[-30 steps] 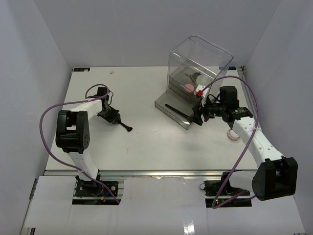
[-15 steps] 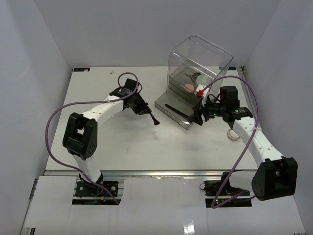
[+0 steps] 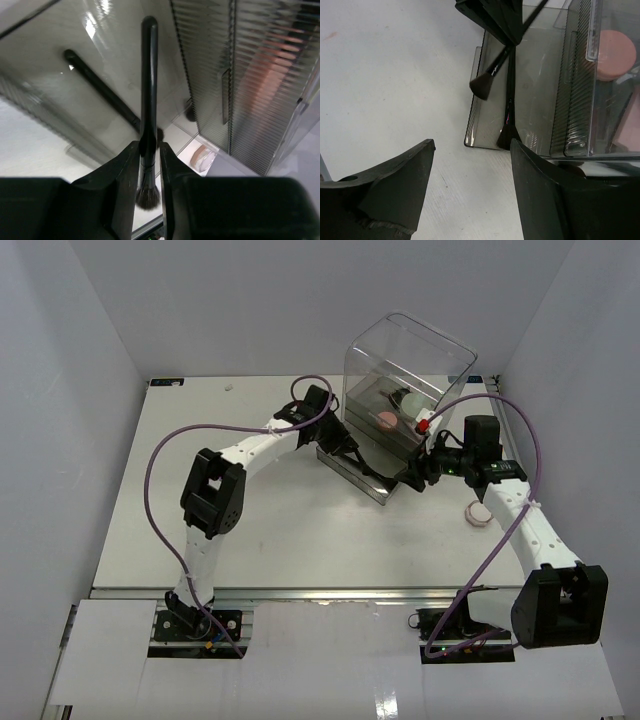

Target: Organize the makeup

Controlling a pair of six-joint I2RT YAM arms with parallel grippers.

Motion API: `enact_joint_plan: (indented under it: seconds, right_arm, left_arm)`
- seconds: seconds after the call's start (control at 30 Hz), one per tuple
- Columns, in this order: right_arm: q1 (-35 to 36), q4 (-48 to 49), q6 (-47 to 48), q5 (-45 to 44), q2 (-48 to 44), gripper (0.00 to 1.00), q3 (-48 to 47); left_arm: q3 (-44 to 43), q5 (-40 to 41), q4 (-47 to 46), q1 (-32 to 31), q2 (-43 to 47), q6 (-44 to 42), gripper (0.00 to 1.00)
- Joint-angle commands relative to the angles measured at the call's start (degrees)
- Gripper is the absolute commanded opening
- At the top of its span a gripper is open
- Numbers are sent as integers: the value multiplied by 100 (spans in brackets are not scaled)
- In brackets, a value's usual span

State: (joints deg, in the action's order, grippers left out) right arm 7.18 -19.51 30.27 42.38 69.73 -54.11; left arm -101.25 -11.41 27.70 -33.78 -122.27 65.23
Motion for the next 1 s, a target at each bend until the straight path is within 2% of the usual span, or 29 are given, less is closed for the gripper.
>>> enact_joint_plan:
  seconds: [0.0,0.1,0.13,0.33,0.43,0.57,0.67,0.77,0.83,0.97]
  right_arm:
    - [-114,113,-3,197,-185,69,66]
    - [-182,114,-4,253,-223,69,85]
    - [-219,106,3,268,-231,70,93]
    - [-363,105,40,348,-266,70,111]
    - [-604,105,-14,484,-330,70,129]
    - [-1244,97,-143,673,-459,70,155]
    - [-1548,137,-488,404,-543,72,156]
    - [-1704,320,-986,-312,-545,76,257]
    - [-1733,572,-1338,-776,-412,78,356]
    - [-1729,591,-2227,-1233,223,79,123]
  left_arm:
    - [-594,-4,-10,-130,-205,428,54]
    - [-668,-45,-19,-146,-279,438,68]
    - [-653,-24,-12,-146,-272,409,69]
    - [-419,-78,-172,-155,155,190,69]
    - [12,-6,-456,-155,596,-254,68]
    - [997,292,-1060,-112,1945,-1407,68]
    - [2440,44,-1719,15,2979,-3146,70]
    - [3299,37,-2140,132,4064,-3953,85]
    - [4260,323,-2554,223,4694,-4595,97]
    - [5055,765,-2948,274,5626,-5095,98]
